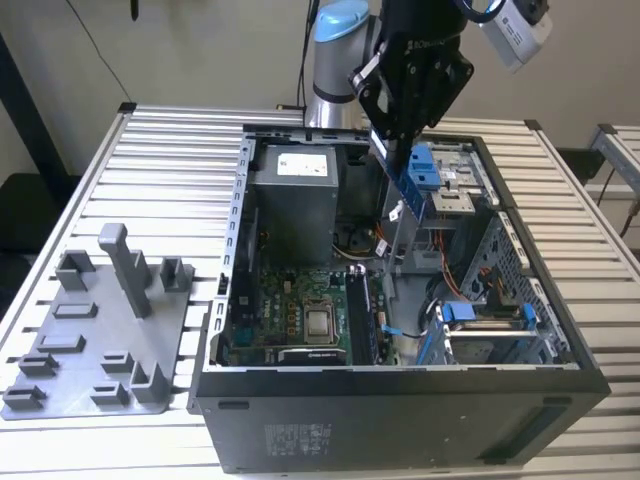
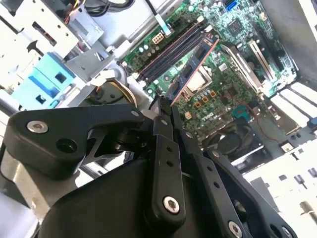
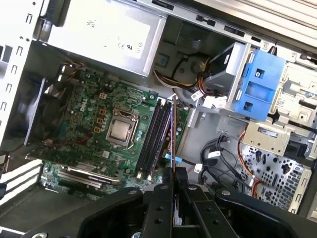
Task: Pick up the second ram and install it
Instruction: 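Insert the second ram into the second slot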
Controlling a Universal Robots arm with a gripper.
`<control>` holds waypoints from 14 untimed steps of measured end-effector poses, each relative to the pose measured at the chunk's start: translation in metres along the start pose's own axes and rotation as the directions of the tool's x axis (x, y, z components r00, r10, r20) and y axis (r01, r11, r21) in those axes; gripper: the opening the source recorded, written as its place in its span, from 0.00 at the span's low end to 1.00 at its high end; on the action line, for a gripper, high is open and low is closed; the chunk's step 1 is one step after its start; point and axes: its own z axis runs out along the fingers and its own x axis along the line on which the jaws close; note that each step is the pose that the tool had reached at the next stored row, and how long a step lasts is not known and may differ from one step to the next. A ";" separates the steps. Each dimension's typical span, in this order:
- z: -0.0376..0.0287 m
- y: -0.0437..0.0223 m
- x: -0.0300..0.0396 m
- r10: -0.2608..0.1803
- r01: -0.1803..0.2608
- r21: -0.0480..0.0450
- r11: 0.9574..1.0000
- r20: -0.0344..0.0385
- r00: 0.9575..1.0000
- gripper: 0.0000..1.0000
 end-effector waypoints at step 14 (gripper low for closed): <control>0.0006 0.0001 0.0002 0.139 -0.138 -0.045 0.989 0.003 0.990 0.14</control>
